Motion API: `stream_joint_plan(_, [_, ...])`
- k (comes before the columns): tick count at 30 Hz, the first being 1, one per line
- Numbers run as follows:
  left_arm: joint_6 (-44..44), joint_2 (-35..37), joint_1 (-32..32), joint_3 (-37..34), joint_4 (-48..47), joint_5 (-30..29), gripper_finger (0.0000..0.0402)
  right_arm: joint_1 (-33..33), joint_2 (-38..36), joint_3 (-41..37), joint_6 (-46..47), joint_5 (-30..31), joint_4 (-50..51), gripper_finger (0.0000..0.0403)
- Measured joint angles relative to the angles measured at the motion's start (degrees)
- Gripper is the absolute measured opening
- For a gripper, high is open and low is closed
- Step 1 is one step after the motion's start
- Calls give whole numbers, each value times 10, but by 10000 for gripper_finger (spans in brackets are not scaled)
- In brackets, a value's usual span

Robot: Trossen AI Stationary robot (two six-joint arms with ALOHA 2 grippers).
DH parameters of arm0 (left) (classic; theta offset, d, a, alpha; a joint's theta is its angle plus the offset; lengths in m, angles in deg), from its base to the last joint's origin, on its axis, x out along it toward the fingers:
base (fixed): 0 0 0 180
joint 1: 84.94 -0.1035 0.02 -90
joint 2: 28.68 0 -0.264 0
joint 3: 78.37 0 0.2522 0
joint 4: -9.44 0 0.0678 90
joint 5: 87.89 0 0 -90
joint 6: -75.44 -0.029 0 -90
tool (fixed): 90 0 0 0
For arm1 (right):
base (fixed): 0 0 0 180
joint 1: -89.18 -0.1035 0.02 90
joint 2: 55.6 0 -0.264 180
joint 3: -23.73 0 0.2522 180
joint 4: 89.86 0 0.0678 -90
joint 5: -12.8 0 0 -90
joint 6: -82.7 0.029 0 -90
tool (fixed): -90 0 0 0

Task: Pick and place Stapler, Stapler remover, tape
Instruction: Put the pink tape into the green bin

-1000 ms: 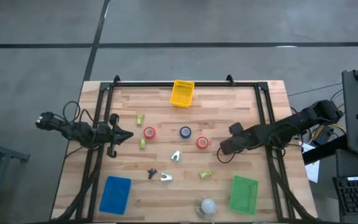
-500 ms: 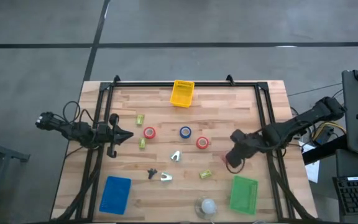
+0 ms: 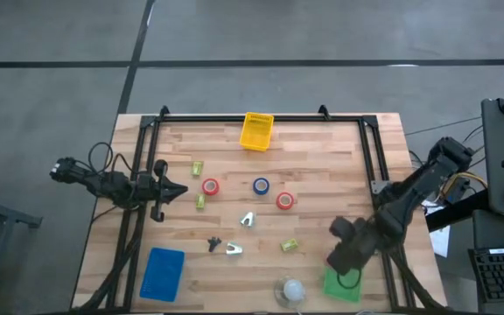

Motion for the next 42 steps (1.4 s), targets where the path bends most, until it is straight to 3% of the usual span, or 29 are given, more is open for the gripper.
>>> stream_joint_plan(5, [0, 0, 0, 0, 0, 0, 26, -46, 48, 1, 90, -38, 20, 44])
stream_joint_plan(10, [0, 0, 0, 0, 1, 0, 26, -68, 83, 1, 126, -37, 18, 44])
stream_joint_plan(20, [0, 0, 0, 0, 0, 0, 26, -67, 138, 1, 100, -49, 3, 60])
stream_joint_plan(42, [0, 0, 0, 0, 0, 0, 26, -64, 151, 1, 124, -45, 21, 74])
